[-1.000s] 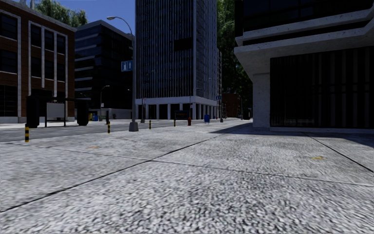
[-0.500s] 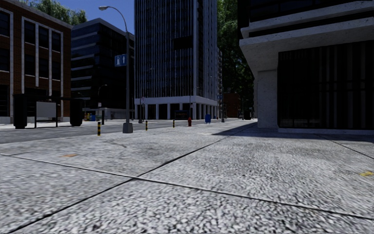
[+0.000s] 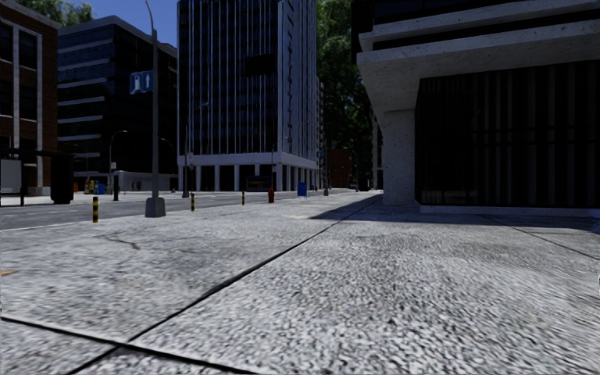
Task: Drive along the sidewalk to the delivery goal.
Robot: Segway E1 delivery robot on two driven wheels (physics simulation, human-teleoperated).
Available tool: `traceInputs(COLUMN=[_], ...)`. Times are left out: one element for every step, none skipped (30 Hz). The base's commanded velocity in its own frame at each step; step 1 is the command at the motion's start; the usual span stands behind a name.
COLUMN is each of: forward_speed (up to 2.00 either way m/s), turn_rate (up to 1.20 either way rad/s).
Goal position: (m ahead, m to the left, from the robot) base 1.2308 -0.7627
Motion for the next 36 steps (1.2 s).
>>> traceInputs(forward_speed=[1.54, 1.54, 1.50, 1.47, 1.44, 1.44, 1.40, 1.38, 1.34, 1.34, 1.31, 1.26, 1.20, 1.20, 1.13, 1.08, 1.06, 1.06, 1.02, 0.99, 0.97, 0.91, 0.91, 0.89, 0.87, 0.87, 0.87, 0.84, 0.67, 0.38, 0.38, 0.00, 0.00, 0.00, 0.00, 0.00], turn_rate=[-0.45, -0.45, -0.54, -0.58, -0.59, -0.59, -0.59, -0.59, -0.59, -0.59, -0.59, -0.59, -0.59, -0.59, -0.59, -0.59, -0.59, -0.59, -0.59, -0.59, -0.60, -0.62, -0.62, -0.67, -0.68, -0.68, -0.68, -0.67, -0.60, 0.00, 0.00, 0.00, 0.00, 0.00, 0.00, 0.00])
